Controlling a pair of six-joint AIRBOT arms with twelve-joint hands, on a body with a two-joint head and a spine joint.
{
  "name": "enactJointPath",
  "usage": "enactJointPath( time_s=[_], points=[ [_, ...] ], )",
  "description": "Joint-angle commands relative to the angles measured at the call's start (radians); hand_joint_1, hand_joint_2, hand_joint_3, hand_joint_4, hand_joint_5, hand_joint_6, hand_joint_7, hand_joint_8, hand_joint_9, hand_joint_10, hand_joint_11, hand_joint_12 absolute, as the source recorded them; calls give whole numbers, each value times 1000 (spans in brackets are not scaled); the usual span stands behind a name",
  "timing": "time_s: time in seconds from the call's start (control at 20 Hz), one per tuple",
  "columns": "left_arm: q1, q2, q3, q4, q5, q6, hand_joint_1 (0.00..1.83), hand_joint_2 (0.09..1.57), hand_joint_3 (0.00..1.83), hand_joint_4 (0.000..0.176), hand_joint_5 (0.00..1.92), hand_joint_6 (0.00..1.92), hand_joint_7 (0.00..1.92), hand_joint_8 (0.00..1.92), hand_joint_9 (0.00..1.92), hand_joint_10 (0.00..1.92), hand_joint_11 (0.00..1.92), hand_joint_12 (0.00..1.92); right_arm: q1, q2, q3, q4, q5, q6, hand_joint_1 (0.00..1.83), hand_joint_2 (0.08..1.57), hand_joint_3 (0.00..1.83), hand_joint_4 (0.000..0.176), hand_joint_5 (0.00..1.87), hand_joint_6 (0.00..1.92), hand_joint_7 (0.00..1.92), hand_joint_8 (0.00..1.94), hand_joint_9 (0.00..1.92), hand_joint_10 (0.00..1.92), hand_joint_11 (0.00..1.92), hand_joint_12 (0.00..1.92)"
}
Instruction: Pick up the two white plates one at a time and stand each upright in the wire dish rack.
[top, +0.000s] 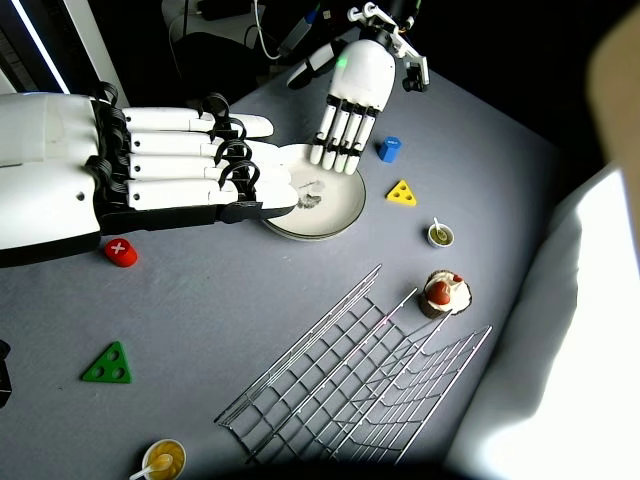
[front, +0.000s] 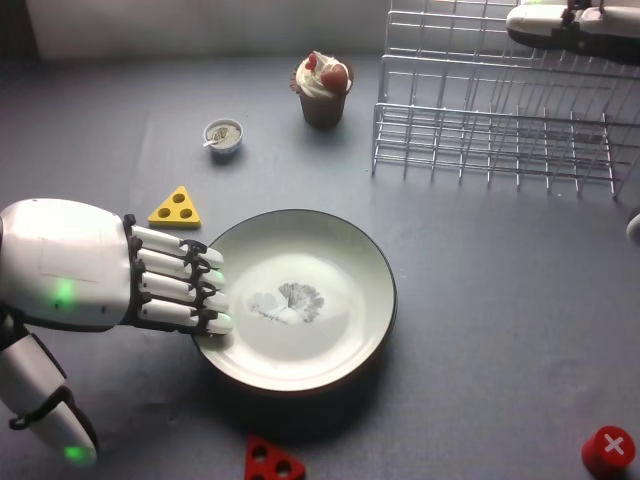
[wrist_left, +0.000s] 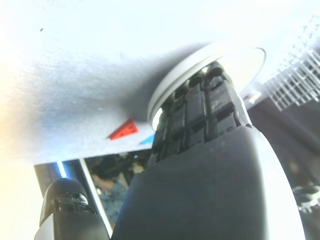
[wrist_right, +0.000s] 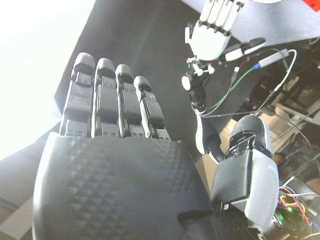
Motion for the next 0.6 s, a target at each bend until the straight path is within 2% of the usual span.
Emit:
enactJointPath(
  time_s=[0.0, 0.2, 0.25, 0.55],
  points=[
    [7, -5, 1, -21, -13, -3, 12, 841, 2, 0, 73, 8, 90, 8, 73, 5, 72, 5, 10, 5, 3, 66, 87, -9, 0, 926, 3, 0, 29, 0, 94, 2, 122, 4, 130, 14],
    [12, -8, -15, -1, -17, -3, 48, 837, 0, 0, 49, 0, 78, 1, 78, 7, 71, 11, -19, -4, 4, 94, 162, -90, 0, 931, 2, 0, 69, 10, 134, 11, 151, 10, 142, 17],
    [11, -7, -20, 3, -24, -3, 55, 836, 0, 0, 46, 0, 76, 0, 75, 5, 76, 13, -30, -9, 3, 94, 172, -105, 0, 932, 2, 0, 26, 1, 88, 1, 107, 1, 117, 5],
    [26, -9, -28, 3, -26, -3, 3, 841, 0, 0, 49, 1, 74, 0, 65, 0, 73, 10, -94, -49, 1, 101, 163, -265, 0, 929, 0, 0, 39, 3, 100, 3, 121, 2, 126, 6]
  ],
)
